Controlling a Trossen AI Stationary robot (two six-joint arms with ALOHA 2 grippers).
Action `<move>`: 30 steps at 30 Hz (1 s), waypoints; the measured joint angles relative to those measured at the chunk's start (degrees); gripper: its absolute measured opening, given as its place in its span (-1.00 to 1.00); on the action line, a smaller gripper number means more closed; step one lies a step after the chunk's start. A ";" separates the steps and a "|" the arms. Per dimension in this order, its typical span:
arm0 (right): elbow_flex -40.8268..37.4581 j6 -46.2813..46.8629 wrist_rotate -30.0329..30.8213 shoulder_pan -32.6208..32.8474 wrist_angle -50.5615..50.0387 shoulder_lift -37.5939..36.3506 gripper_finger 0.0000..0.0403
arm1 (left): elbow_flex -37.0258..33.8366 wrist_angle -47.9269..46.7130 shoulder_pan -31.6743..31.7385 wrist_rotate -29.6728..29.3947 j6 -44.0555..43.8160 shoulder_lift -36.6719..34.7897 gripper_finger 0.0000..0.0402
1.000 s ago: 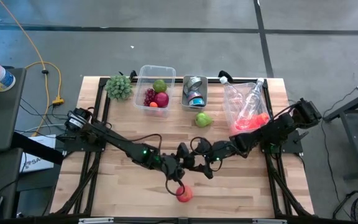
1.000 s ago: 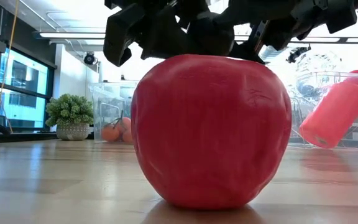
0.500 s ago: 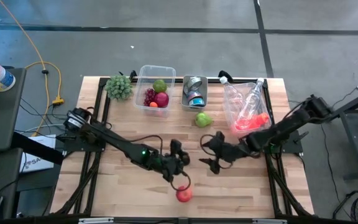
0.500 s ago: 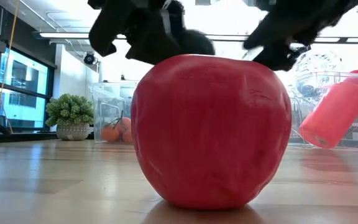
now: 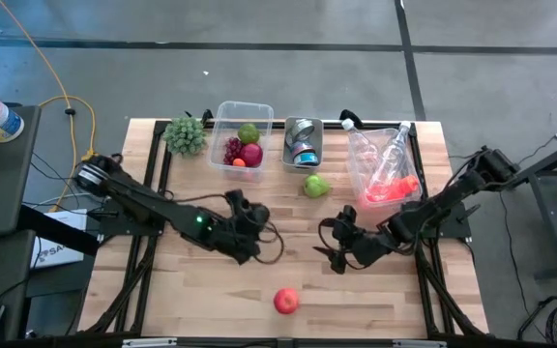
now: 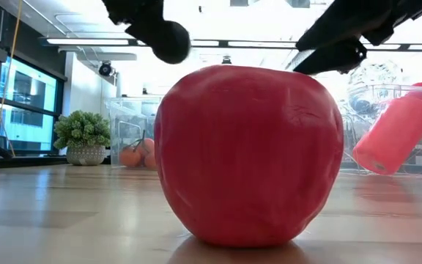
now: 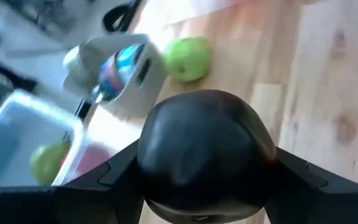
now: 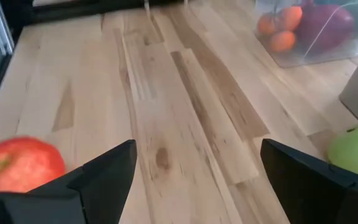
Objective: Pick & Place Food Item
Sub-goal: Put the black plum into the left transparent bin
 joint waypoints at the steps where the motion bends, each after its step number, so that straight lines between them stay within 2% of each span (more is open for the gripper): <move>1: 0.00 0.01 -0.06 0.21 -0.50 0.00 0.65 | -0.02 -1.50 0.41 -0.02 -2.36 -1.12 0.17; 4: 0.00 0.26 -0.03 1.04 -0.94 0.02 0.65 | -0.02 -4.01 1.97 0.52 -9.10 -4.85 0.17; 7: 0.00 0.28 -0.05 1.89 -1.23 0.24 0.65 | -0.01 -5.57 4.99 0.73 -11.01 -8.80 0.17; 11: 0.00 0.26 0.93 2.80 -1.75 0.24 0.65 | -0.02 -5.69 13.13 1.26 -9.21 -13.67 0.17; 14: 0.00 0.26 1.09 2.91 -2.14 0.24 0.65 | -0.02 -5.49 21.20 5.60 -7.15 -16.05 0.17; 18: 0.00 0.26 1.04 2.91 -2.20 0.24 0.65 | -0.02 -5.67 31.64 11.34 -3.36 -16.39 0.18; 22: 0.00 0.25 1.02 2.91 -2.24 0.26 0.65 | -0.01 -5.75 39.34 14.23 -2.31 -14.48 0.26; 27: 0.00 0.27 1.00 2.91 -2.84 0.26 0.65 | -0.04 -5.56 44.11 18.98 -3.33 -11.72 0.30; 30: 0.00 0.42 1.00 2.91 -3.23 0.28 0.65 | -0.04 -5.39 45.48 19.76 -2.82 -10.15 0.31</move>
